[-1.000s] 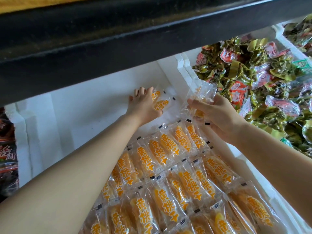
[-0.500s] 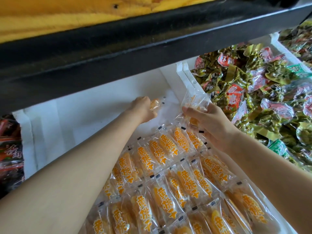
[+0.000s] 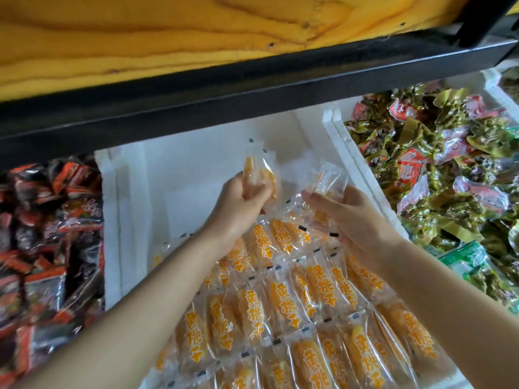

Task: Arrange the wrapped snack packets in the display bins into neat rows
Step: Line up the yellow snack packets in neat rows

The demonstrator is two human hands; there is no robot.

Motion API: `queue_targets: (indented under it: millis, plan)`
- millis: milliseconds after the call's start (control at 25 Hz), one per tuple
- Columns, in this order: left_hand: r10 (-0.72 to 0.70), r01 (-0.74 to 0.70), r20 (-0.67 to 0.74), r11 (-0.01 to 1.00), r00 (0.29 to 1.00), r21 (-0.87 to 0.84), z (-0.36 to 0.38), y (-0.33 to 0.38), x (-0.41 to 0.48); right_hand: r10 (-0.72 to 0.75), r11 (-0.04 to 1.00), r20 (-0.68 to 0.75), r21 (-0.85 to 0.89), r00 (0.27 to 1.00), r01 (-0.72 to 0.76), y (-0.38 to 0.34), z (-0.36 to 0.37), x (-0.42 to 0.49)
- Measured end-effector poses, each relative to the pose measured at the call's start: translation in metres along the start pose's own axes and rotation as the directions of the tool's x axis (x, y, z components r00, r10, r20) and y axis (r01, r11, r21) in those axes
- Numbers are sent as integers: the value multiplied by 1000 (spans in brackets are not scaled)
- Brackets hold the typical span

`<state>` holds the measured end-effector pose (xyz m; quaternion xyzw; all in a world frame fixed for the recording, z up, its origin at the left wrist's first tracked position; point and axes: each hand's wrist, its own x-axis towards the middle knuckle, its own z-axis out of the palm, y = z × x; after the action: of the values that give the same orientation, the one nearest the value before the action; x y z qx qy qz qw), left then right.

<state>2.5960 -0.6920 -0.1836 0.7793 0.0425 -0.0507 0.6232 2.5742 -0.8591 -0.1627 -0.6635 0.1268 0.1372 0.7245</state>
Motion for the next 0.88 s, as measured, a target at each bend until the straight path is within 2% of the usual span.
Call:
queue_targets:
  millis: [160,320,440,560,640,800,880]
  plan:
    - [-62,65,28,989,998,-131,7,0,-54,-8,999,104,-47,995,13,8,14,-21]
    - [-85,119,128,951,988,-285,10,-4,-93,28,973,238,-228,971,27,21,24,-42]
    - [-163,171,51,936,985,-307,11,-8,-108,77,979,271,-204,960,-21,33,33,-54]
    - [-219,197,-22,911,975,-364,10,-13,-126,124,992,324,-5,938,-129,36,40,-73]
    - [-244,203,-70,909,967,-364,4,-11,-138,141,986,374,34,917,-165,39,42,-81]
    - [-297,232,-133,902,946,-365,-16,-16,-158,218,975,420,-47,881,-218,53,48,-95]
    - [-298,235,-162,917,941,-323,-25,-21,-167,223,975,479,-112,849,-193,59,51,-102]
